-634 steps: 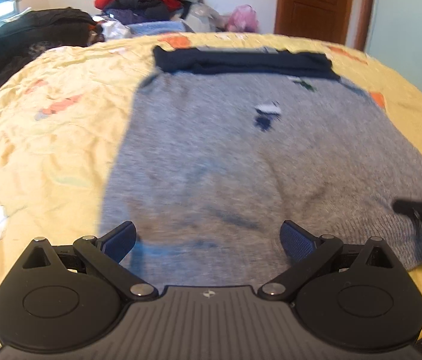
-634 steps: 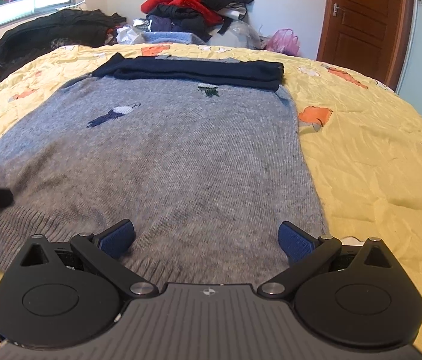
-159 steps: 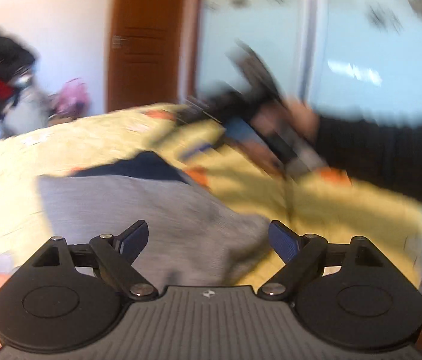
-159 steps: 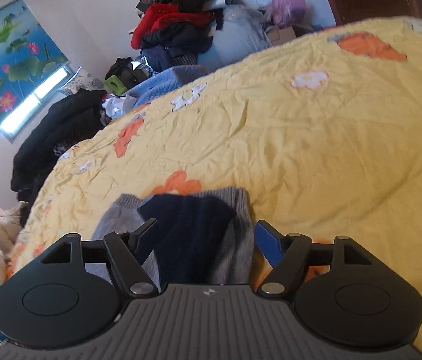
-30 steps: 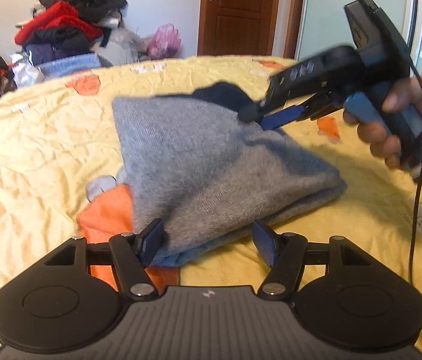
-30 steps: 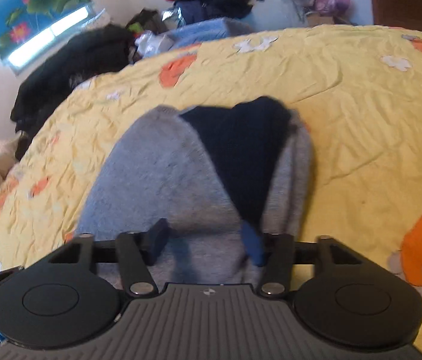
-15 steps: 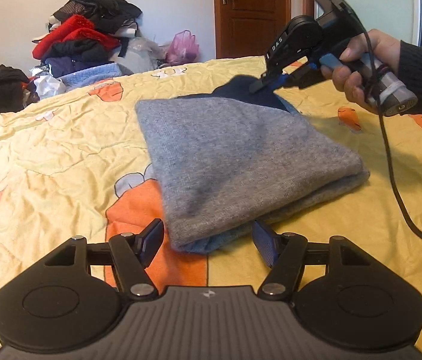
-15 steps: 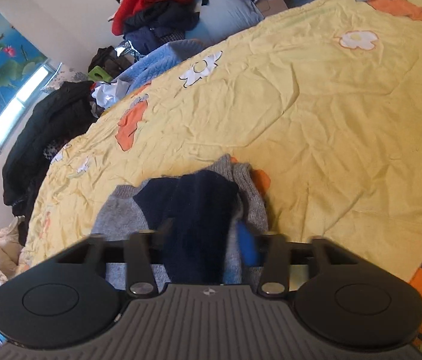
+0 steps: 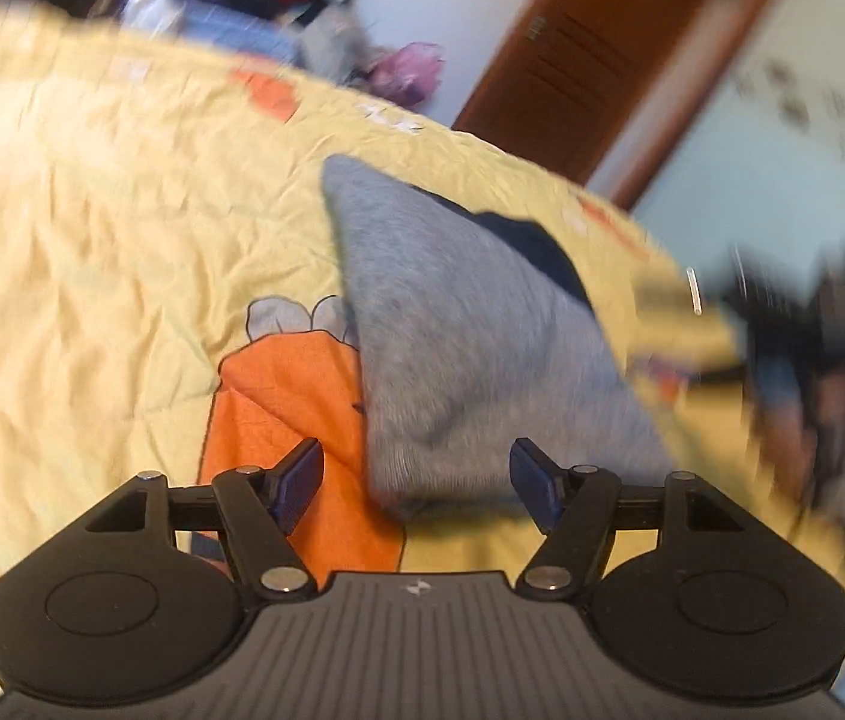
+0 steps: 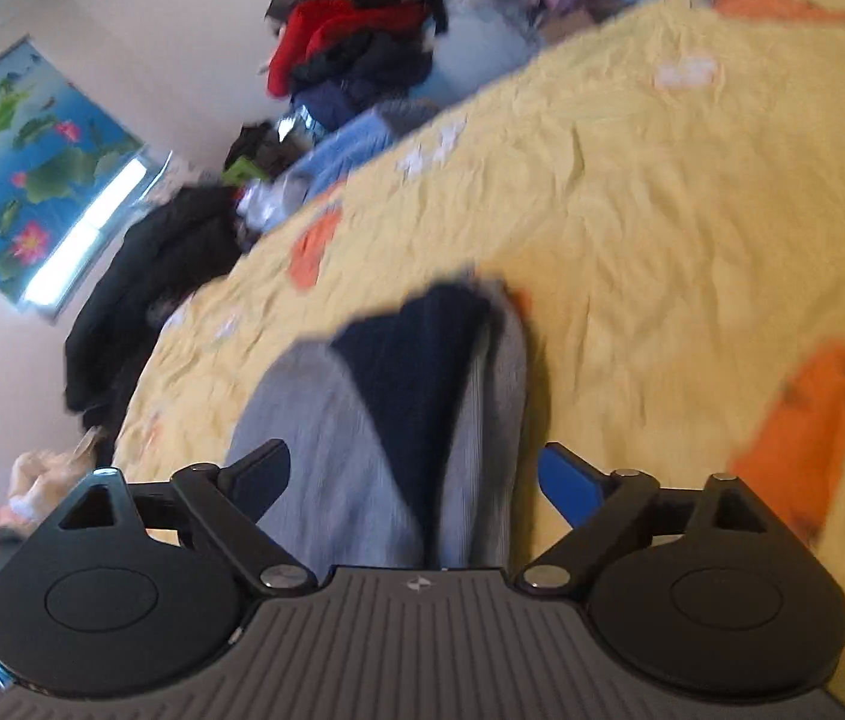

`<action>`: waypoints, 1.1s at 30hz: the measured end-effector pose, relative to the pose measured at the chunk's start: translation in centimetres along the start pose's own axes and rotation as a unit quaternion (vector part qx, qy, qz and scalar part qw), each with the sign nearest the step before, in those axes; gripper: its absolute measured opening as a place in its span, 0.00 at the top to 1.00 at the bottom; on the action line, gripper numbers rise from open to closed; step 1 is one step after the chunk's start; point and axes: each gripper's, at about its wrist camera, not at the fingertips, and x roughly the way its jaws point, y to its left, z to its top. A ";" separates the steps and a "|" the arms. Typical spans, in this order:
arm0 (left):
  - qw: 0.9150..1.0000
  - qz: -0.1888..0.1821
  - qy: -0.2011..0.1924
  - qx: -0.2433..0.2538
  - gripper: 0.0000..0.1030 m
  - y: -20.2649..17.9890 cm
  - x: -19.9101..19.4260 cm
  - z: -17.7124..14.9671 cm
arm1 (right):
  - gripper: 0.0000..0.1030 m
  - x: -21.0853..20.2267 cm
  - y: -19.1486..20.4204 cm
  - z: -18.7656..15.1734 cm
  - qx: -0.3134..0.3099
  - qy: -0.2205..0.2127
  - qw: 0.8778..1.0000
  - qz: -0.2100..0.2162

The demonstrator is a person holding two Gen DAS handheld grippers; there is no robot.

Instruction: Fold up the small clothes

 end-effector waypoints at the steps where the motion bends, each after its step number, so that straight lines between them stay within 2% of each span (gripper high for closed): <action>1: 0.999 -0.020 0.009 -0.026 0.34 0.6 0.5 0.4 | 0.16 -0.2 -0.3 -0.9 -0.001 0.014 1.000 0.000; 3: 0.996 -0.045 0.033 -0.063 0.35 1.5 2.0 1.1 | 0.19 -0.4 -1.0 -2.6 0.004 0.045 0.999 0.003; 5: 0.995 -0.055 0.043 -0.074 0.35 1.5 3.2 1.4 | 0.21 -0.7 -1.1 -4.1 0.009 0.052 0.998 0.023; 7: 0.992 -0.070 0.054 -0.087 0.52 1.2 4.0 1.6 | 0.27 -0.6 -0.9 -5.1 0.019 0.075 0.996 0.055; 8: 0.992 -0.069 0.062 -0.089 0.71 1.1 4.4 1.6 | 0.38 -0.4 -0.7 -5.6 0.022 0.086 0.994 0.065; 9: 0.992 -0.060 0.064 -0.085 0.81 0.8 4.5 1.7 | 0.46 -0.2 -0.5 -6.0 0.017 0.092 0.994 0.065; 10: 0.994 -0.051 0.064 -0.078 0.83 0.6 4.6 1.8 | 0.68 0.1 -0.4 -6.3 0.011 0.093 0.994 0.056; 11: 0.994 -0.045 0.062 -0.072 0.87 0.3 4.4 1.9 | 0.75 0.5 -0.5 -6.4 0.014 0.097 0.994 0.051; 13: 0.997 -0.039 0.045 -0.051 0.89 -0.8 3.0 2.1 | 0.76 0.2 -0.3 -6.2 0.015 0.092 0.994 0.055; 16: 0.999 -0.044 0.020 -0.008 0.89 -2.4 0.0 2.3 | 0.76 -1.3 1.6 -6.4 -0.030 0.086 0.994 0.067; 19: 0.998 -0.040 0.036 0.022 0.89 -2.9 -1.1 1.2 | 0.76 -2.7 2.6 -7.0 -0.071 0.097 0.991 0.065; 21: 0.998 -0.005 0.055 0.035 0.89 -2.5 0.1 -0.2 | 0.76 -2.5 2.2 -7.8 -0.073 0.110 0.990 0.051; 23: 0.997 0.027 0.069 0.031 0.82 -1.7 1.2 -1.2 | 0.66 -2.1 1.3 -8.4 -0.052 0.111 0.992 0.041; 25: 0.998 0.025 0.051 0.006 0.75 -1.3 0.2 -1.3 | 0.56 -2.8 1.1 -8.8 -0.030 0.092 0.994 0.043; 26: 0.999 0.037 0.033 0.013 0.70 -1.7 -0.8 -1.3 | 0.55 -3.6 1.4 -9.0 -0.032 0.076 0.996 0.037; 28: 0.995 0.076 -0.020 0.060 0.61 -3.3 -3.2 -1.4 | 0.55 -5.7 1.9 -9.1 -0.044 0.033 0.998 0.025; 30: 0.985 0.094 -0.082 0.116 0.31 -5.3 -5.1 -1.7 | 0.55 -7.1 2.4 -8.7 -0.057 -0.005 0.998 0.011; 32: 0.972 0.095 -0.128 0.175 0.27 -7.6 -5.3 -2.1 | 0.55 -7.2 3.6 -7.6 -0.077 -0.045 0.996 0.001; 33: 0.966 0.097 -0.130 0.204 0.27 -8.7 -4.4 -2.3 | 0.54 -6.4 4.2 -6.7 -0.084 -0.055 0.995 0.000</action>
